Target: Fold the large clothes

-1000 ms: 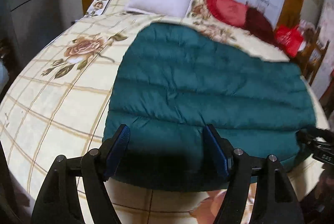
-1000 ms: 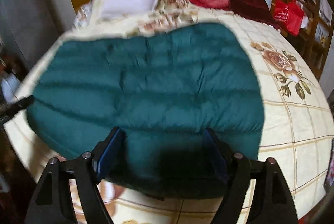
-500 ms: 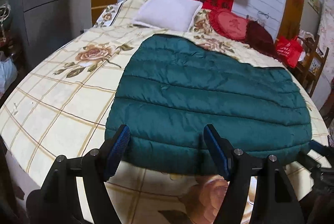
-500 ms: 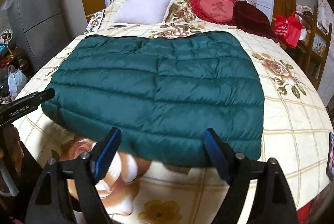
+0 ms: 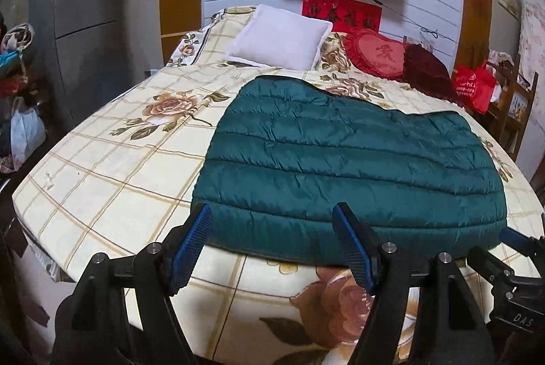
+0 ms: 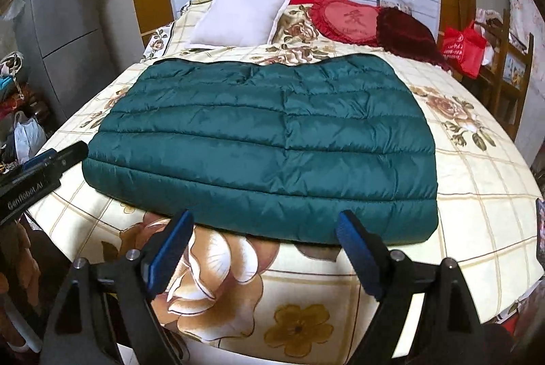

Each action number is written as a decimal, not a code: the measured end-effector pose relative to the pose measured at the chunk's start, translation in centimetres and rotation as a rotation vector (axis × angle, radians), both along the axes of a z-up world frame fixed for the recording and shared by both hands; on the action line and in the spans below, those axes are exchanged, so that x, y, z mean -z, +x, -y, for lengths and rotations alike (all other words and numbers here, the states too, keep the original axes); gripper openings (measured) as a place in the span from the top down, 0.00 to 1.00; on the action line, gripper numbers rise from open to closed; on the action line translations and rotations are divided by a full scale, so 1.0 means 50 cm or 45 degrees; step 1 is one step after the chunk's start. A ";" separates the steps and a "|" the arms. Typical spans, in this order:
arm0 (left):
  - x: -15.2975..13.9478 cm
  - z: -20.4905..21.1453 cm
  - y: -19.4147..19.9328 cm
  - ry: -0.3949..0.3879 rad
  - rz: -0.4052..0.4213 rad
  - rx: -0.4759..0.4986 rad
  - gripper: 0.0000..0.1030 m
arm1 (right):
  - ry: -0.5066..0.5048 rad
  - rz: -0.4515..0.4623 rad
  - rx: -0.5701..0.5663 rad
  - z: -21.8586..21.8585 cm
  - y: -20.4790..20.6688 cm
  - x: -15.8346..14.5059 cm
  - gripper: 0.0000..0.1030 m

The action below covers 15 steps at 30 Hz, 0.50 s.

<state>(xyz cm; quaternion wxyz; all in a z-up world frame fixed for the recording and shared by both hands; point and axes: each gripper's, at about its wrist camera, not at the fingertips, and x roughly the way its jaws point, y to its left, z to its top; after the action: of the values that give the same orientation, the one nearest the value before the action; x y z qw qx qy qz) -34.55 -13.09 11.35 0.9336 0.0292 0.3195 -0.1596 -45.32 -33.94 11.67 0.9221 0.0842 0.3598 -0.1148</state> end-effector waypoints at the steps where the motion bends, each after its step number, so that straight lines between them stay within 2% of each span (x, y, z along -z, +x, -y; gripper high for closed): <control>1: 0.002 0.002 -0.002 0.006 -0.004 0.005 0.19 | -0.005 0.002 -0.001 -0.002 -0.001 -0.001 0.13; 15: 0.006 0.021 -0.026 0.059 0.022 0.022 0.19 | 0.013 -0.005 0.019 0.004 -0.012 0.009 0.13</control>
<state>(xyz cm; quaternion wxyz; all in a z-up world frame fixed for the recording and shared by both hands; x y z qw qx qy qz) -35.86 -14.12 11.04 0.9340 0.0548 0.3147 -0.1600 -45.90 -34.13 11.24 0.9201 0.0914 0.3615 -0.1201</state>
